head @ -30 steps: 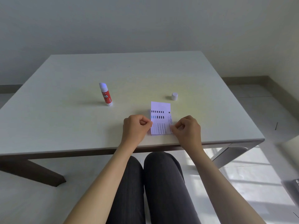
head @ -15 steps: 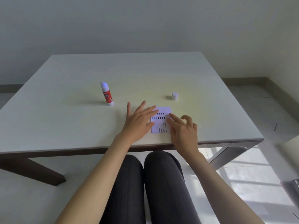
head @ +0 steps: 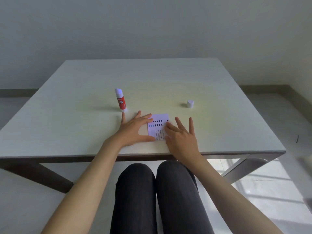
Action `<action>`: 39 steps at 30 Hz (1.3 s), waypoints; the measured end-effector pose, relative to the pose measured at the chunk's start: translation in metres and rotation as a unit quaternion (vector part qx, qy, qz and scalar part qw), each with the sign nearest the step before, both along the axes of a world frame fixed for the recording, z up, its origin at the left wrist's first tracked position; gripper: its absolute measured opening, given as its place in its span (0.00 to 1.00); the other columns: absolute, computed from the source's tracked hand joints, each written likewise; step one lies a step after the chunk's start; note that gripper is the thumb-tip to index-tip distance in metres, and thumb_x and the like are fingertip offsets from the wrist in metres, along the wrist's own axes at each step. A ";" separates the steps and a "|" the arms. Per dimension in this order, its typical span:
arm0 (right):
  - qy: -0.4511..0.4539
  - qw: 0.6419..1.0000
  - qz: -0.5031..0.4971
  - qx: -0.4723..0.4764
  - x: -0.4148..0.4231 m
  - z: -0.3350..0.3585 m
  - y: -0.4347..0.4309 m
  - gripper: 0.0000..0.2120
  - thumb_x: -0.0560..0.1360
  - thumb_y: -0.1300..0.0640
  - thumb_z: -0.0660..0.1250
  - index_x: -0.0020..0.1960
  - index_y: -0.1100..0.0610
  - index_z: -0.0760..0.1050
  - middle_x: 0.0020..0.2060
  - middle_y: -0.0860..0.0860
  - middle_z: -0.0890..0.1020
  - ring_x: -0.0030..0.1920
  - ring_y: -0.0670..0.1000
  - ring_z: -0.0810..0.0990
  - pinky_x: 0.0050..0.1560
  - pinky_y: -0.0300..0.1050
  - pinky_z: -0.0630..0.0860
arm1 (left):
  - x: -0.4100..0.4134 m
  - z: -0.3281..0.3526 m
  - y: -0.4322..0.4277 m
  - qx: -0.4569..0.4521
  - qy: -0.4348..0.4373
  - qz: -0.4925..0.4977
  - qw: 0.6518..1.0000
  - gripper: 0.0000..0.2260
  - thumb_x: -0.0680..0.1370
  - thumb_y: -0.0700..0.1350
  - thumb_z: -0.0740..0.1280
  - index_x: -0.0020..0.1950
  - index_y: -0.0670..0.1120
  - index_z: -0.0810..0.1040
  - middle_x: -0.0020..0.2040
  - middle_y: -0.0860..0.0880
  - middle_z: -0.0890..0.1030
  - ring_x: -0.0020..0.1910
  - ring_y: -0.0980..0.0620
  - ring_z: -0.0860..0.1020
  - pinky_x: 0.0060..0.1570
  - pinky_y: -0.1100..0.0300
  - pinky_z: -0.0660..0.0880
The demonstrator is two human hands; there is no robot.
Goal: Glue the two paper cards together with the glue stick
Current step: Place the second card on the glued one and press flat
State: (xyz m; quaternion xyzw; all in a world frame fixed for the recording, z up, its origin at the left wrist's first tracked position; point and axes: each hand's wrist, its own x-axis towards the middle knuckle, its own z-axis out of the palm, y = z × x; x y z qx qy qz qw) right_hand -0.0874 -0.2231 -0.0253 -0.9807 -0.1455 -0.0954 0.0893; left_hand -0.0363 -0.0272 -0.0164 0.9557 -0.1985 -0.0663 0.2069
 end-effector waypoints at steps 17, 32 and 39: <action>0.110 0.988 0.091 -0.064 0.015 0.004 0.008 0.37 0.72 0.31 0.35 0.76 0.48 0.43 0.77 0.42 0.49 0.77 0.51 0.40 0.66 0.65 0.23 | 0.004 -0.009 0.003 -0.040 0.032 -0.007 0.999 0.36 0.66 0.67 0.67 0.72 0.61 0.61 0.75 0.64 0.56 0.77 0.58 0.43 0.68 0.42 0.28; 0.090 0.993 -0.008 -0.073 0.029 0.005 0.012 0.32 0.75 0.34 0.39 0.76 0.46 0.43 0.77 0.42 0.48 0.76 0.58 0.35 0.66 0.67 0.26 | 0.005 -0.011 0.003 -0.049 0.037 -0.001 0.998 0.36 0.65 0.66 0.68 0.71 0.61 0.61 0.75 0.64 0.57 0.77 0.58 0.44 0.69 0.39 0.30; 0.115 0.991 0.049 -0.057 0.016 -0.003 0.002 0.36 0.70 0.29 0.32 0.75 0.43 0.40 0.76 0.38 0.46 0.75 0.53 0.33 0.65 0.65 0.23 | 0.005 -0.011 0.003 -0.057 0.040 -0.002 0.998 0.37 0.65 0.67 0.69 0.71 0.61 0.61 0.75 0.65 0.57 0.77 0.59 0.44 0.69 0.40 0.30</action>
